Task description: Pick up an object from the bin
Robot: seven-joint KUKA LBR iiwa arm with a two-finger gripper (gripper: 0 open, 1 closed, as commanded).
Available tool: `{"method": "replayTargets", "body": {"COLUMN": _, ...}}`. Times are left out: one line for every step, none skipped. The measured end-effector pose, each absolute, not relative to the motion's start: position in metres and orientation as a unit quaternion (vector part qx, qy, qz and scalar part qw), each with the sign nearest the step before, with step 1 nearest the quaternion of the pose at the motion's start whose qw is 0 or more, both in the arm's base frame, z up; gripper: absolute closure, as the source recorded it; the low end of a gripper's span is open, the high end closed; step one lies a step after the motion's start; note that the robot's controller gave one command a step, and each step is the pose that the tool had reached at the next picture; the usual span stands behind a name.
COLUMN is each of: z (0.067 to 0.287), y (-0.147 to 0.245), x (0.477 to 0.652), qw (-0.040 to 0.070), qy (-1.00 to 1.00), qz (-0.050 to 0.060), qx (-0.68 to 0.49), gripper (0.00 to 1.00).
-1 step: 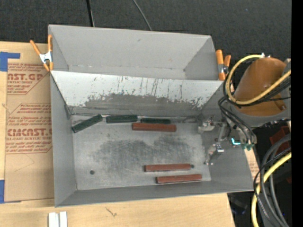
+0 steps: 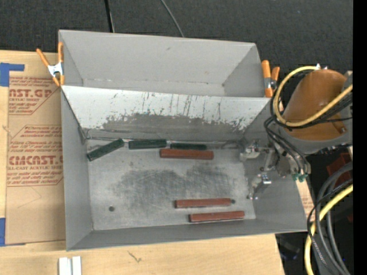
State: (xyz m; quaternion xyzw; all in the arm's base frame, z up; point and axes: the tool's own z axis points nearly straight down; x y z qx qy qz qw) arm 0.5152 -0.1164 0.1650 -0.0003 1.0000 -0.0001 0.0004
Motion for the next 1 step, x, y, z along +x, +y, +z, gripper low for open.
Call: {"method": "replayTargets", "body": {"z": 0.0884, "y": -0.0425, "x": 0.4987, "qw": 0.003, "qy": 1.0, "qz": 0.0, "qx": 0.0, "gripper": 0.0}}
